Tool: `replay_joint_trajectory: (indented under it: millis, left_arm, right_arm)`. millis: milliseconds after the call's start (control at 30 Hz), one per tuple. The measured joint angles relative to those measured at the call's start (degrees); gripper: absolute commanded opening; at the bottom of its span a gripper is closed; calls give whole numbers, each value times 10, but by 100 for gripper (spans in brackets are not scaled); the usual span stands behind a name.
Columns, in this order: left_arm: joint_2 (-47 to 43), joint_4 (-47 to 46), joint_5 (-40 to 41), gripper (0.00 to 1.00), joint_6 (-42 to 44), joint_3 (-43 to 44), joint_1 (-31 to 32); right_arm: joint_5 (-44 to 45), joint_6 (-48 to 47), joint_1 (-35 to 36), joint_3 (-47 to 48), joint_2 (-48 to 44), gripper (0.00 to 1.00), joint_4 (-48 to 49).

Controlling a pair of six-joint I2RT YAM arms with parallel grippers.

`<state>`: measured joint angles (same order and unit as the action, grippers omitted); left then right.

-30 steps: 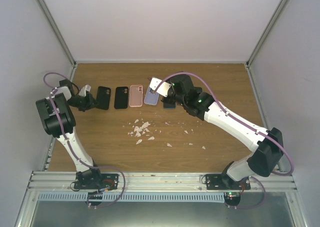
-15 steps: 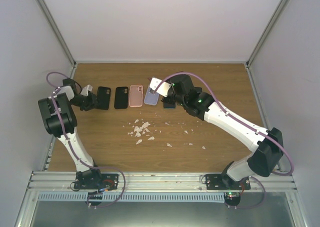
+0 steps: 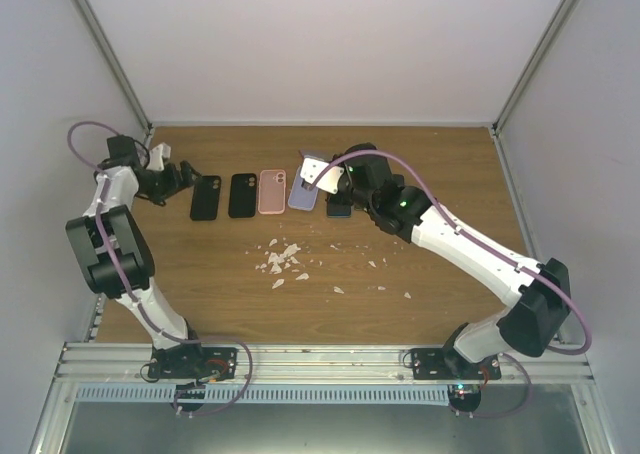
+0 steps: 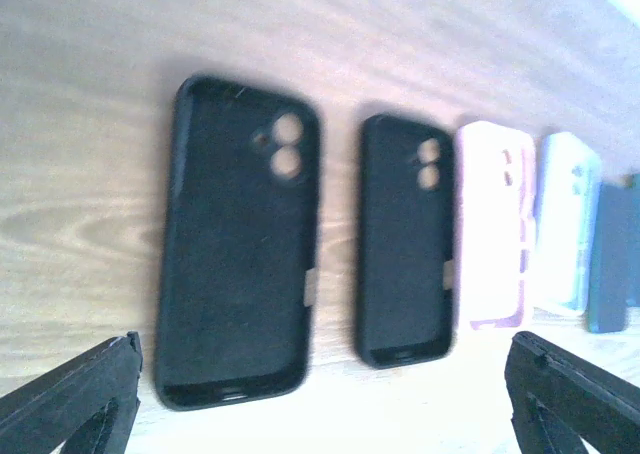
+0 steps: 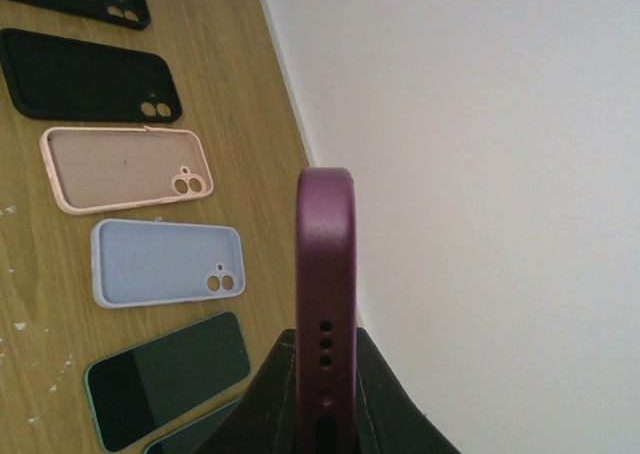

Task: Take the phone out of the phone case
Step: Place the phone case at the center of the board, then place the phone at the center of the board.

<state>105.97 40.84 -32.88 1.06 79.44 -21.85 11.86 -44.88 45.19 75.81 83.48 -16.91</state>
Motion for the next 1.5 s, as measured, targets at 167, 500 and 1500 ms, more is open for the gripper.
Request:
replay_joint_trajectory:
  millis: [167, 500, 1500]
  left_arm:
    - [-54, -9, -63, 99, -28, 23, 9]
    - [-140, -65, -243, 99, -117, 89, 93]
    - [-202, -384, -392, 61, -451, 48, 346]
  right_arm:
    - [12, -38, 0, 0, 0, 0, 21]
    - [31, -166, 1, -52, -50, 1, 139]
    - [65, -487, 72, -223, -135, 1, 496]
